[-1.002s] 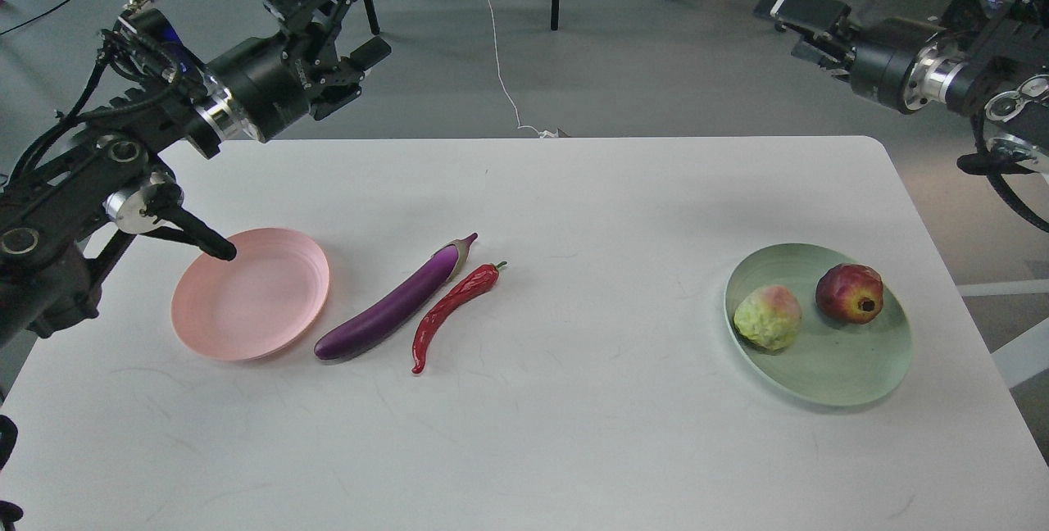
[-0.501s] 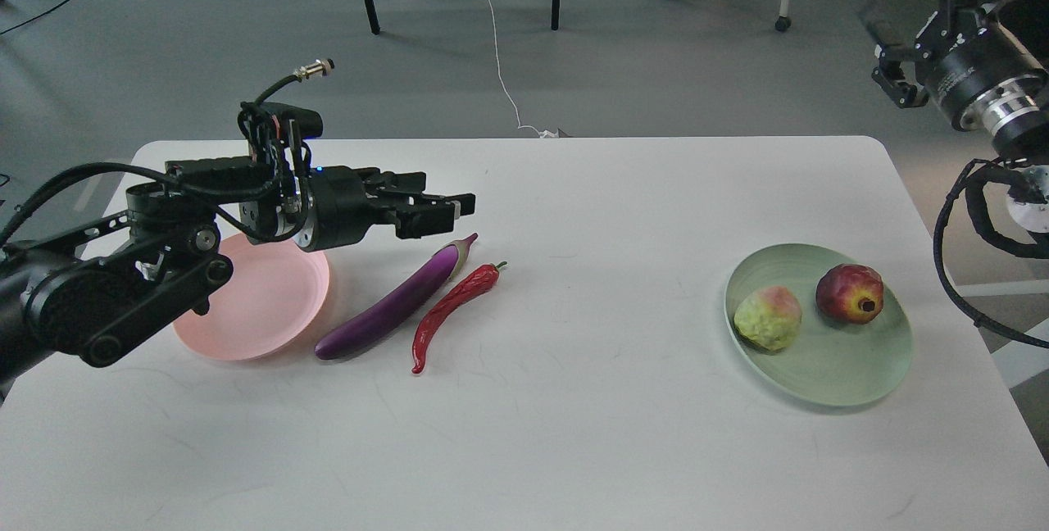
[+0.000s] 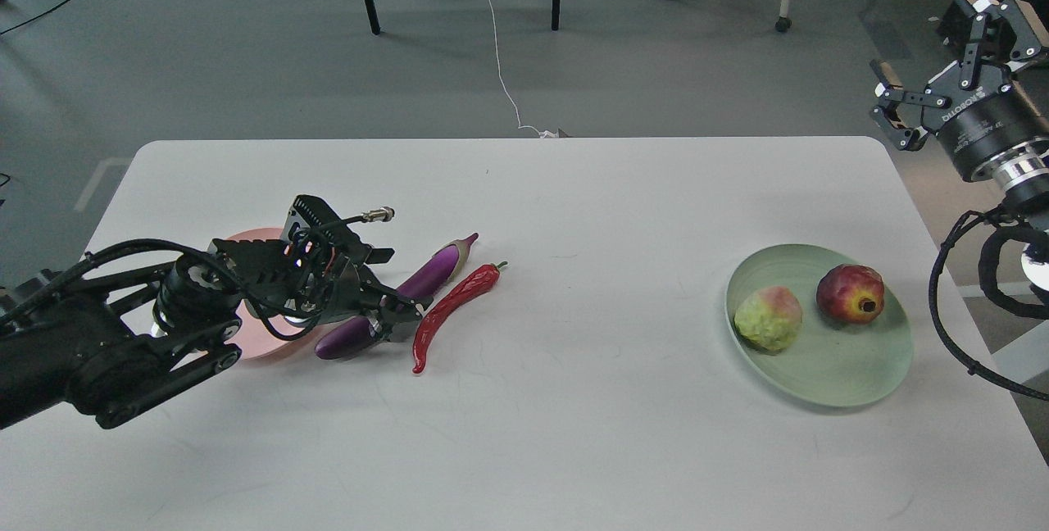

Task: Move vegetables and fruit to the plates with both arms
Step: 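Reach the left hand down and grasp the purple eggplant, then lift the eggplant with the left hand and lay it on the pink plate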

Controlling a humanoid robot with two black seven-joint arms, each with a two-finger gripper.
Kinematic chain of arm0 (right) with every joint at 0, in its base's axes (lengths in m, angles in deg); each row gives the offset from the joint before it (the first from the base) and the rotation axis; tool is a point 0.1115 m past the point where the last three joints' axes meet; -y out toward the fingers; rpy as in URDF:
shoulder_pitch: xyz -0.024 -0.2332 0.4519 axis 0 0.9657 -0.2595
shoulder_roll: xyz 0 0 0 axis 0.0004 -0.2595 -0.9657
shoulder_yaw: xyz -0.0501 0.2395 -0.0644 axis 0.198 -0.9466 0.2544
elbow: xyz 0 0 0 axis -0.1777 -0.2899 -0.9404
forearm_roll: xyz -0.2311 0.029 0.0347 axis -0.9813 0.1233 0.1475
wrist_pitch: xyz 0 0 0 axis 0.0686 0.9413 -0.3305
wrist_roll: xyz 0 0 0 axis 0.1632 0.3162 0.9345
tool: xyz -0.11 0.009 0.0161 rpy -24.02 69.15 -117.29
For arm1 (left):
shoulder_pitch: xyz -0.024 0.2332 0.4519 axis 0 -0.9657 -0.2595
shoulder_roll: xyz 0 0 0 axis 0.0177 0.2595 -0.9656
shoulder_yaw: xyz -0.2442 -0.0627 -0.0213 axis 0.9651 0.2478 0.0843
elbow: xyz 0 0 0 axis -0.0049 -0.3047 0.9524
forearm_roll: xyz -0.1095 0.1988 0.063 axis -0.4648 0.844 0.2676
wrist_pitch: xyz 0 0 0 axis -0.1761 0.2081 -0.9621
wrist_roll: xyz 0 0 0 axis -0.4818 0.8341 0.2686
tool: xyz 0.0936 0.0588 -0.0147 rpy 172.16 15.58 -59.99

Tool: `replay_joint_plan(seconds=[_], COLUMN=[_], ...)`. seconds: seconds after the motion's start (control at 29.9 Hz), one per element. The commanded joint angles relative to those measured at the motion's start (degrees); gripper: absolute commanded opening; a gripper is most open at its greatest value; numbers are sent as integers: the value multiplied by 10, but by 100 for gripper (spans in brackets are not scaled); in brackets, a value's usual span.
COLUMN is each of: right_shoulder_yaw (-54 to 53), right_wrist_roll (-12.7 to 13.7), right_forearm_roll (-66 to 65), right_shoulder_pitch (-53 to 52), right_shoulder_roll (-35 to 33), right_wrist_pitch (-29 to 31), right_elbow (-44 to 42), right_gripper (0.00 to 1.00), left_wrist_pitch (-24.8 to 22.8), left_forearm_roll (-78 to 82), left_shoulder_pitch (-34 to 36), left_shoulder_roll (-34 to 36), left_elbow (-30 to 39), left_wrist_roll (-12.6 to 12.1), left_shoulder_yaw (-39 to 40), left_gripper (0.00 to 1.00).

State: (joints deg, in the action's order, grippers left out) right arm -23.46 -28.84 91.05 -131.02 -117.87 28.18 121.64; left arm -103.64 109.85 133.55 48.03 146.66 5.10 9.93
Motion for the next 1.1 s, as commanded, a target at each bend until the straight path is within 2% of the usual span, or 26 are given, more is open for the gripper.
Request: replay_joint_plan(seconds=[0.0, 0.03, 0.2, 0.3, 0.4, 0.5, 0.6, 0.77, 0.94, 1.07], right_shoulder_yaw=[-12, -14, -17, -17, -17, -17, -17, -21, -24, -25], right_wrist_roll=[-2, -2, -12, -14, -14, -14, -14, -14, -14, -14], right_forearm_roll=[10, 10, 11, 11, 10, 10, 10, 10, 10, 10], right_shoulder_pitch=[19, 23, 35, 42, 45, 47, 47, 46, 47, 48], right_shoulder_roll=[0, 0, 1, 3, 4, 4, 4, 4, 4, 15], right_wrist_pitch=[8, 8, 8, 8, 8, 8, 8, 8, 8, 8], right_elbow=[-3, -3, -3, -3, -5, -6, -5, -5, -6, -6], right_gripper=[99, 99, 99, 99, 99, 99, 99, 99, 99, 99], left_wrist_pitch=[0, 1, 2, -1, -2, -2, -1, -4, -2, 2], left_forearm_roll=[0, 0, -1, -6, -9, -14, -61, -219, -264, -262], left_shoulder_pitch=[3, 2, -1, -1, 0, 1, 8, 30, 23, -10], left_shoulder_roll=[-12, -13, -15, -15, -15, -9, 4, 105, 224, 265], left_elbow=[-17, -23, -30, -30, -29, -24, 2, 68, 67, 53], left_wrist_roll=[-2, -2, -2, 1, 2, 3, 6, 6, 9, 6], left_shoulder_yaw=[-2, -2, -4, -6, -5, -2, 13, 46, 40, 16], left_gripper=[89, 85, 47, 32, 20, 15, 15, 15, 16, 16])
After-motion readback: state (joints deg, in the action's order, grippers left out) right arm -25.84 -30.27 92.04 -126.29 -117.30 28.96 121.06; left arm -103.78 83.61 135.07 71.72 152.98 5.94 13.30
